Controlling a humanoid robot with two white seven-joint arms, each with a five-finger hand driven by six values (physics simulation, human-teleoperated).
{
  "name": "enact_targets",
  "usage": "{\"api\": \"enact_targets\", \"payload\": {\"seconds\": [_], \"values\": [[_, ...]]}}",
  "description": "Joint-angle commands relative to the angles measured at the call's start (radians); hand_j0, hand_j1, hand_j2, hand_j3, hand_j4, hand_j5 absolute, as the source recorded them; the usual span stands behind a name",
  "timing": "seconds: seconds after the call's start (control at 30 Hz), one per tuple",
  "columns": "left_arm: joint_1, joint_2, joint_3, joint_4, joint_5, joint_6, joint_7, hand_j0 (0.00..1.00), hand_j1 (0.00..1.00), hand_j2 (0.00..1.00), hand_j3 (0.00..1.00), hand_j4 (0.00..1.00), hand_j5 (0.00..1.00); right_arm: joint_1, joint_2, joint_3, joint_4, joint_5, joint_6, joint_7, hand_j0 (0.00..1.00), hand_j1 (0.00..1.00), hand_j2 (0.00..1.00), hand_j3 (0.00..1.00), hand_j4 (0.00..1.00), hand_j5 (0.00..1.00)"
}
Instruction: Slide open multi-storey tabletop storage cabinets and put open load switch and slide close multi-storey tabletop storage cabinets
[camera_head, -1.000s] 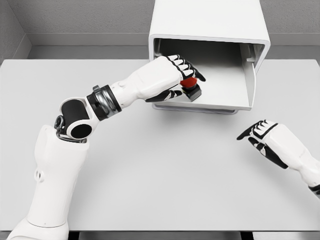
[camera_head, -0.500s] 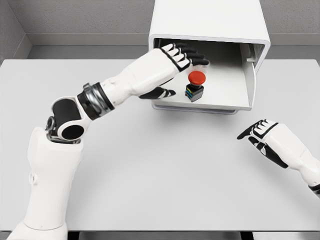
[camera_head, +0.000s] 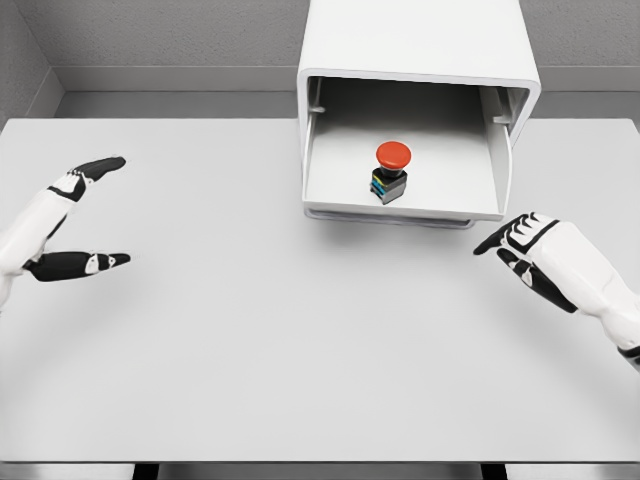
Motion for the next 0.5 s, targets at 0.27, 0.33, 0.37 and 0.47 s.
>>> {"api": "enact_targets", "payload": {"seconds": [0.27,0.33,0.37,0.47], "values": [[0.009,0.006,0.002,0.129,-0.125,0.002,0.000,1.00,1.00,1.00,1.00,1.00,1.00,-0.037,0.002,0.051,0.009,-0.001,0.000,0.001,0.50,0.50,0.50,0.50,0.50,0.50],[0.009,0.006,0.002,0.129,-0.125,0.002,0.000,1.00,1.00,1.00,1.00,1.00,1.00,-0.057,0.002,0.070,0.019,-0.001,0.000,0.001,0.51,0.51,0.51,0.51,0.51,0.51],[0.009,0.006,0.002,0.129,-0.125,0.002,0.000,1.00,1.00,1.00,1.00,1.00,1.00,-0.072,0.000,0.085,0.032,-0.002,0.000,-0.001,0.51,0.51,0.51,0.51,0.51,0.51],[0.009,0.006,0.002,0.129,-0.125,0.002,0.000,1.00,1.00,1.00,1.00,1.00,1.00,-0.083,0.002,0.094,0.040,-0.002,0.000,-0.001,0.51,0.51,0.51,0.51,0.51,0.51]]}}
